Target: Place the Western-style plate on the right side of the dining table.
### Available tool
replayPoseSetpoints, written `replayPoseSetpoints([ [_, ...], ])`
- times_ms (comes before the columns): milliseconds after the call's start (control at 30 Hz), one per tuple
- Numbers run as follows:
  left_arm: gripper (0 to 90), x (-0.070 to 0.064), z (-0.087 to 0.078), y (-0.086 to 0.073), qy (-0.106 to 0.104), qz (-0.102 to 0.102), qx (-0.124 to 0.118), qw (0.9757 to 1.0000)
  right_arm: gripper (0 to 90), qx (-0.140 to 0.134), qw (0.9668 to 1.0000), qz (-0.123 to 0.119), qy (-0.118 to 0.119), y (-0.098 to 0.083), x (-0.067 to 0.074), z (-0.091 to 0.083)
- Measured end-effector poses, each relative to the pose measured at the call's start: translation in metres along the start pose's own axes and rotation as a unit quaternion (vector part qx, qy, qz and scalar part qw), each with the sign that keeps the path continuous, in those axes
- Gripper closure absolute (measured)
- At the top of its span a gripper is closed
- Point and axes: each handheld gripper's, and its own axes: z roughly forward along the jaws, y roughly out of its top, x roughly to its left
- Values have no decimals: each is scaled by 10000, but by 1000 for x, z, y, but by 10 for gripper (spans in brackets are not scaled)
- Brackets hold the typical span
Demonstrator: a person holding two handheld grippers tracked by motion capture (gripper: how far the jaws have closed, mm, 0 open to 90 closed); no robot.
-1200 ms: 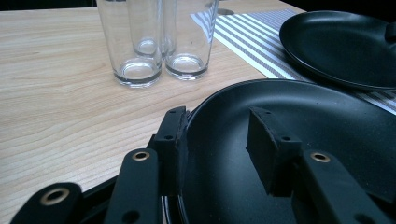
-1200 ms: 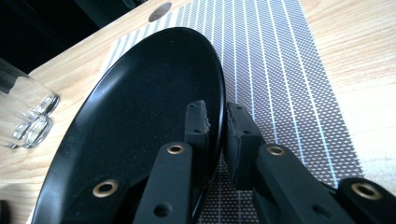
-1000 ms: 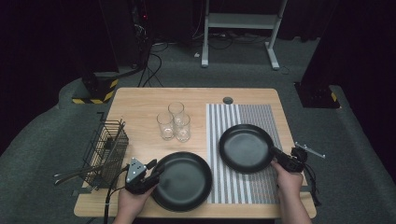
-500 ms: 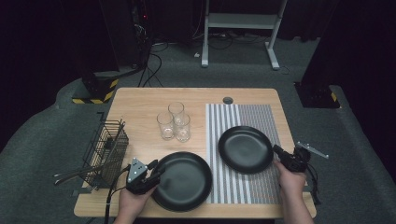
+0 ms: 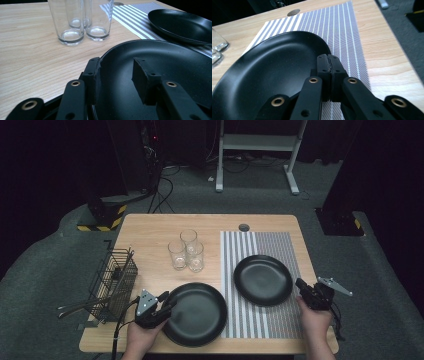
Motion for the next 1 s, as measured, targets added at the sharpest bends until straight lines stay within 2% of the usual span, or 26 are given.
replayPoseSetpoints([
  [267, 577, -1, 0, 0, 13, 33, -5, 10000, 876, -226, 9991, -345, -127, -10, 4, -28],
  [533, 576, -2, -3, 1, 46, 90, -53, 9999, 862, -478, 9944, -901, -277, -26, 26, -57],
  [767, 573, -2, -5, 1, 86, 147, -96, 9998, 852, -478, 9934, -1029, -149, -38, 43, -63],
  [1000, 565, -2, -7, -1, 140, 254, -63, 9996, 833, -464, 9914, -1221, -123, -47, 60, -61],
])
